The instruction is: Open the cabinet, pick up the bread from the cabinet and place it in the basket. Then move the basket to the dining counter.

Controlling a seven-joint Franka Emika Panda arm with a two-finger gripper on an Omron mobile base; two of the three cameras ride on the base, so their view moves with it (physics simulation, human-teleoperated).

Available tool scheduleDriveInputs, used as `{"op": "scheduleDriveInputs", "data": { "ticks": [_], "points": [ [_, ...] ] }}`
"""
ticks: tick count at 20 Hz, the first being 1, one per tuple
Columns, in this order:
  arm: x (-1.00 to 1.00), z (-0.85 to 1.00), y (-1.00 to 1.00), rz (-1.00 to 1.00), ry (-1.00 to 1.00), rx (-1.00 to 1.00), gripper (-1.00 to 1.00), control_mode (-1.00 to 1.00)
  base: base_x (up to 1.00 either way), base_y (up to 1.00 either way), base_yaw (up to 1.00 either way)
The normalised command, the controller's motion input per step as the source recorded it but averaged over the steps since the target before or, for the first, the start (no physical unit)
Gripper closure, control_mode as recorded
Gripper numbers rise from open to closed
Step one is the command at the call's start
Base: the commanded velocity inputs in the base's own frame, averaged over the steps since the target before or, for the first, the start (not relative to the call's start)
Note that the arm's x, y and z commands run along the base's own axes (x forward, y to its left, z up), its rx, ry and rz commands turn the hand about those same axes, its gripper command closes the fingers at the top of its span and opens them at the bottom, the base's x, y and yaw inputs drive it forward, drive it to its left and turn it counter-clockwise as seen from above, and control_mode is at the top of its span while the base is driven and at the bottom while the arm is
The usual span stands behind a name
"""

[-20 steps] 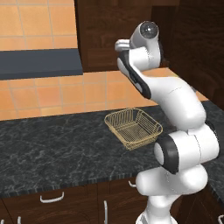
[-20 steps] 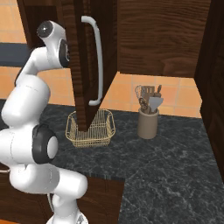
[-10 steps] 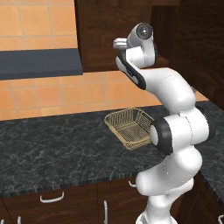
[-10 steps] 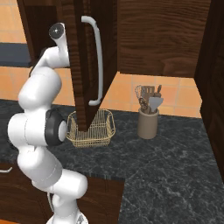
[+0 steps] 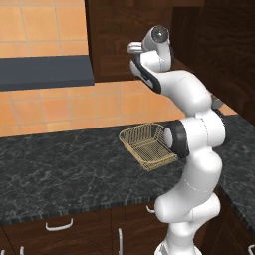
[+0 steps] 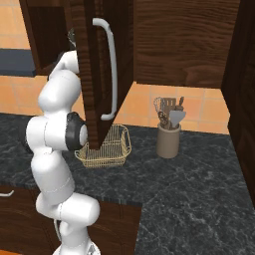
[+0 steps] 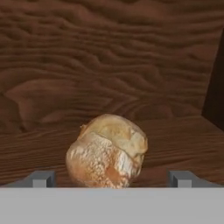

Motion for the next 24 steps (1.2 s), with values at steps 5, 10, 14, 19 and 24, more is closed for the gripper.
{"op": "scheduleDriveInputs", "data": {
  "ticks": [5,10,14,19,24],
  "points": [
    [0.31,0.00,0.00,0.03,0.06,0.00,-1.00,-1.00,0.00,0.00,0.00],
    [0.35,0.00,-0.01,0.04,0.07,0.00,-1.00,-1.00,0.00,0.00,0.00],
    [0.49,-0.06,-0.04,0.04,0.06,0.00,-1.00,-1.00,0.00,0.00,0.00],
    [0.21,-0.09,-0.02,0.06,0.13,0.00,-1.00,-1.00,0.00,0.00,0.00],
    [0.00,-0.24,-0.01,0.05,0.06,0.00,-1.00,-1.00,0.00,0.00,0.00]
  ]
}}
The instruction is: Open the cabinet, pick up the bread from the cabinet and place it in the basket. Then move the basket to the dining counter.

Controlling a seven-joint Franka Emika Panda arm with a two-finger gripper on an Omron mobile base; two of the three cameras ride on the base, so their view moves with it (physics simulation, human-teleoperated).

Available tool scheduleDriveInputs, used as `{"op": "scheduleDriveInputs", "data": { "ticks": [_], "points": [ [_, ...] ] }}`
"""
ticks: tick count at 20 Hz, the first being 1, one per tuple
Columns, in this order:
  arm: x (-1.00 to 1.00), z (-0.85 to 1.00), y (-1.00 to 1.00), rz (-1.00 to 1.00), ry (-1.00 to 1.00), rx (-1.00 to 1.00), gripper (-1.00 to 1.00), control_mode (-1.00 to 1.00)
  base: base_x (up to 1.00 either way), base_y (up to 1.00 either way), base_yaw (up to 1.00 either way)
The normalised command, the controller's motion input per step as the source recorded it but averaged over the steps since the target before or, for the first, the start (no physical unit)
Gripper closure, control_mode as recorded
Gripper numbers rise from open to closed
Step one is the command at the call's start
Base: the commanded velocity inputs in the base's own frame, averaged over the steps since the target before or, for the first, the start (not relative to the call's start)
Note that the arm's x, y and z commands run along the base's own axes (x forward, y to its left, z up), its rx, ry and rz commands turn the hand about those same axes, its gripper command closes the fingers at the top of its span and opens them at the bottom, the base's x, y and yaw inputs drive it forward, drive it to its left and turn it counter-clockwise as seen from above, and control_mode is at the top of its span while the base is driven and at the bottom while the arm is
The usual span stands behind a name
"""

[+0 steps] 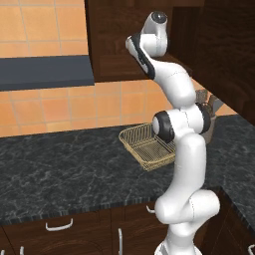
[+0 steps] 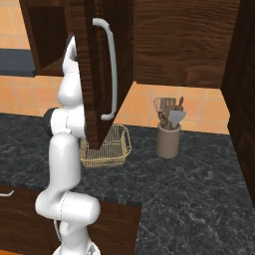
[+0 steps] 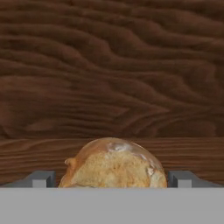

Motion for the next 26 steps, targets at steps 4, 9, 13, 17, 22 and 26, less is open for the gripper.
{"op": "scheduleDriveInputs", "data": {
  "ticks": [4,9,13,17,22,26],
  "points": [
    [0.00,-0.44,0.00,0.04,0.00,0.00,-1.00,-1.00,0.00,0.00,0.00],
    [0.11,-0.45,0.01,0.03,-0.01,0.00,-1.00,-1.00,0.00,0.00,0.00],
    [0.07,-0.56,0.04,0.01,-0.05,0.02,1.00,-1.00,0.00,0.00,0.00],
    [0.11,-0.44,0.07,0.00,-0.03,0.04,1.00,-1.00,0.00,0.00,0.00],
    [-0.01,-0.44,0.14,0.00,-0.04,0.06,1.00,-1.00,0.00,0.00,0.00],
    [0.00,-0.07,0.13,0.00,-0.11,0.02,1.00,-1.00,0.00,0.00,0.00]
  ]
}}
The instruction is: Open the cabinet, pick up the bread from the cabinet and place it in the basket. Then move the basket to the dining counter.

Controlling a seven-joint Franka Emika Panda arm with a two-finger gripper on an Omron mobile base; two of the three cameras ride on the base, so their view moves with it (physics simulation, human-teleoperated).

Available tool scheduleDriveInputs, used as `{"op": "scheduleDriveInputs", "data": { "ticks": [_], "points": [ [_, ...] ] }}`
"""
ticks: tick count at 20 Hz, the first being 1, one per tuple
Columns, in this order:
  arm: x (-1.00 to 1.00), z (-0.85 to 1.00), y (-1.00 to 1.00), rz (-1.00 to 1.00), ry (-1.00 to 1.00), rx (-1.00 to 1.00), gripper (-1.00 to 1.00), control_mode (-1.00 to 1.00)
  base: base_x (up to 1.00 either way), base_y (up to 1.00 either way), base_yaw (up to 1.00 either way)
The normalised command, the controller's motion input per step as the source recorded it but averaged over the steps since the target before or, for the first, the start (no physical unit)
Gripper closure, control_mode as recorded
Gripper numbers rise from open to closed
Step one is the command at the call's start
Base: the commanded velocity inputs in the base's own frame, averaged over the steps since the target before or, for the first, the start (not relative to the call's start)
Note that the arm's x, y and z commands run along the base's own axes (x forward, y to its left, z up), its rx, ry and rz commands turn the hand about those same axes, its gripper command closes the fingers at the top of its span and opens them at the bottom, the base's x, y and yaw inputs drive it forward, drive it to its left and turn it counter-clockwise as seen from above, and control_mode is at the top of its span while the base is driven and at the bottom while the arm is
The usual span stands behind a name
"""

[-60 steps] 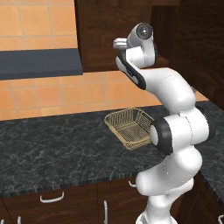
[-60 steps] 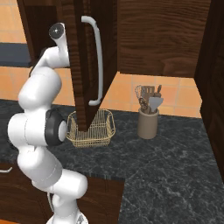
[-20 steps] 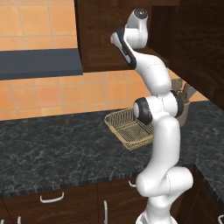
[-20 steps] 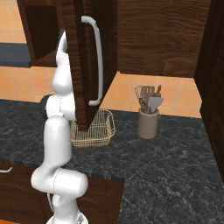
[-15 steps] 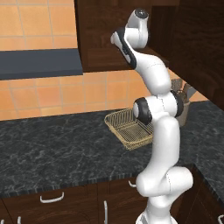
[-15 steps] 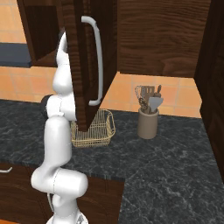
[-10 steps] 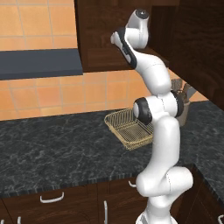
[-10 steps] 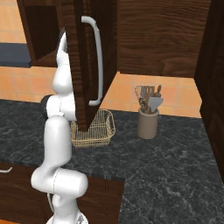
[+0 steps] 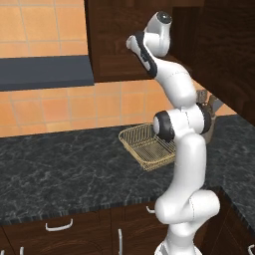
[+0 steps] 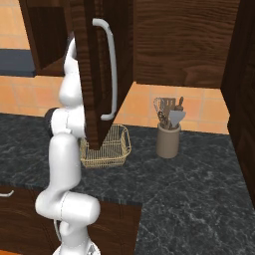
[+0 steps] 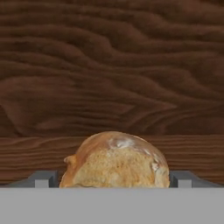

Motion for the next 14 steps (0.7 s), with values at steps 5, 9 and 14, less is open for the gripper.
{"op": "scheduleDriveInputs", "data": {
  "ticks": [5,9,14],
  "points": [
    [-0.64,-0.07,0.11,0.00,-0.12,0.00,1.00,-1.00,0.00,0.00,0.00],
    [-0.81,-0.05,0.06,0.00,-0.09,0.00,1.00,-1.00,0.00,0.00,0.00],
    [-1.00,-0.19,0.00,0.00,-0.19,0.00,1.00,-1.00,0.00,0.00,0.00]
  ]
}}
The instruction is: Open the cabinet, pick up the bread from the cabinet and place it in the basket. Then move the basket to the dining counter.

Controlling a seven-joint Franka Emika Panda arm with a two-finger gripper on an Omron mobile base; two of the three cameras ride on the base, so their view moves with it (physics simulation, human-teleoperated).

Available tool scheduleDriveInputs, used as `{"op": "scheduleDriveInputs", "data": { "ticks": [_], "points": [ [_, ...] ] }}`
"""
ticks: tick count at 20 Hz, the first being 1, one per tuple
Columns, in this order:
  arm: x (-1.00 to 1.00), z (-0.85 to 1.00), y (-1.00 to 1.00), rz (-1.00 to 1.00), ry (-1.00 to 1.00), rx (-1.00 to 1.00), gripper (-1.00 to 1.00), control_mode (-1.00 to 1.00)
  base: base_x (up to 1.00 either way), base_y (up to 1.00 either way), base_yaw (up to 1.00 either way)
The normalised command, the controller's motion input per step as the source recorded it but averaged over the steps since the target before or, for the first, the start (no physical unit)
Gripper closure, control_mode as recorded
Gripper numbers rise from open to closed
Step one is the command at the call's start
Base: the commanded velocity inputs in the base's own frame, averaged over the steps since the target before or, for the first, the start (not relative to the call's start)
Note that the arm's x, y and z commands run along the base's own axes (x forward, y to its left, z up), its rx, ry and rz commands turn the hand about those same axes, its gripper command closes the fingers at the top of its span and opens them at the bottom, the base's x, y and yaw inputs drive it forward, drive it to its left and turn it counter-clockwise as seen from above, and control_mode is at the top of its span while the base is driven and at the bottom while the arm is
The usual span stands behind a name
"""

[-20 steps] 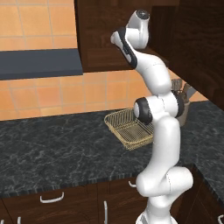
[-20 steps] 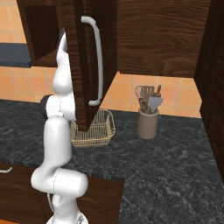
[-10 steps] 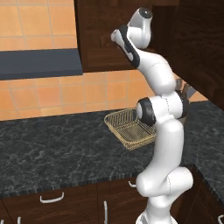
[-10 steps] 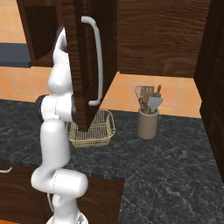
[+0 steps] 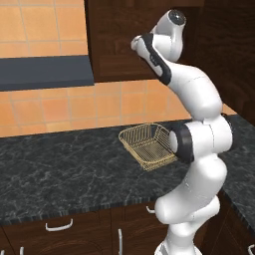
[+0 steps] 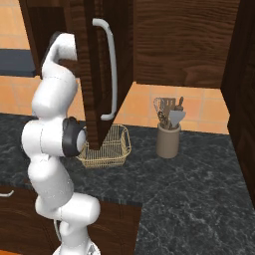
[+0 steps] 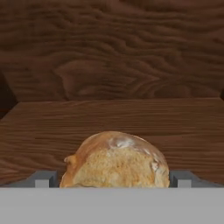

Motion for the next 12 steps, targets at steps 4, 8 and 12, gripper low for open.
{"op": "scheduleDriveInputs", "data": {
  "ticks": [4,8,12],
  "points": [
    [-1.00,0.00,0.00,0.00,-0.16,0.00,1.00,-1.00,0.00,0.00,0.00],
    [-1.00,0.30,0.00,0.00,-0.03,0.00,1.00,-1.00,0.00,0.00,0.00],
    [-1.00,0.21,-0.08,0.00,0.00,0.00,1.00,-1.00,0.00,0.00,0.00]
  ]
}}
